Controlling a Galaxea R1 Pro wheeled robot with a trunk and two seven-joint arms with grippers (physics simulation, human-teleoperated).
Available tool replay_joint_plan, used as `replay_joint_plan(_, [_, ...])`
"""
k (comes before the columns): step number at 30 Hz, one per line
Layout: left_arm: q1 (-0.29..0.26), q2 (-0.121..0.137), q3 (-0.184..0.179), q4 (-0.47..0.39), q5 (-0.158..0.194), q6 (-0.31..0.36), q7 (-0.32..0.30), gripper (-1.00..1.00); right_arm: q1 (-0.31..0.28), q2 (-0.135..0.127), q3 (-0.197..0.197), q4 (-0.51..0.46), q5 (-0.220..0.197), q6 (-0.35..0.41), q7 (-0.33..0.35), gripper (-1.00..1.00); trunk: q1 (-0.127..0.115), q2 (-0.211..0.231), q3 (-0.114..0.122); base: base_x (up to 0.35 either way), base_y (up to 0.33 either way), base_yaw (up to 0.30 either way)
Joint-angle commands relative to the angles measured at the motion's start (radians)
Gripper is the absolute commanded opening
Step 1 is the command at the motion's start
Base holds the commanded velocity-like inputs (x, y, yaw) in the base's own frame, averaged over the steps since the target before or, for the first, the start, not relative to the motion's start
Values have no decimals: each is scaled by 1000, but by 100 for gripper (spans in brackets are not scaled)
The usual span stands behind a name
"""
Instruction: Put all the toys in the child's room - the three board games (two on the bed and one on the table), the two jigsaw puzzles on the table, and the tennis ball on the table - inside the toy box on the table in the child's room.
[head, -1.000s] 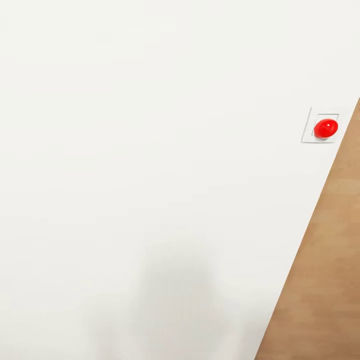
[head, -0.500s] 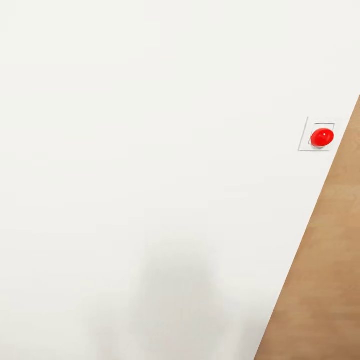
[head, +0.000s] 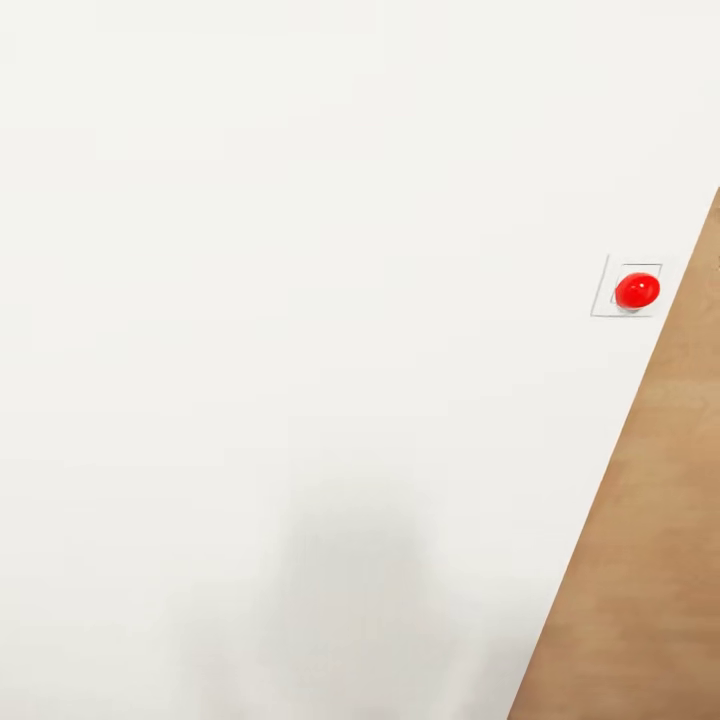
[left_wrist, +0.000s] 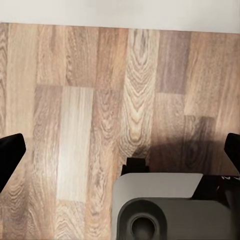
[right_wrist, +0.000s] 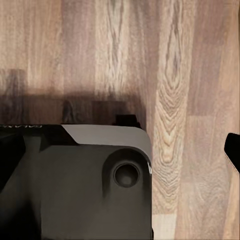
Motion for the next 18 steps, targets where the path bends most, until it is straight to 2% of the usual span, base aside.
replay_joint_plan(1, [-1, 0, 0, 1, 0, -2, 1, 100, 0, 1, 1, 0, 1, -14, -2, 100, -4, 6, 2, 0, 0, 0])
replay_joint_plan(7, [-1, 4, 0, 2, 2, -2, -13, 100, 1, 7, 2, 2, 1, -106, 1, 100, -27, 48, 21, 0, 0, 0])
replay_joint_plan(11, [-1, 5, 1, 2, 3, -2, -43, 100, 3, 27, 2, 4, 1, -133, -3, 100, -42, 76, 33, 0, 0, 28])
replay_joint_plan(18, [-1, 2, 0, 2, 0, 0, -79, 100, 3, 39, 2, 8, 2, -141, -5, 100, -69, 125, 55, 0, 0, 218])
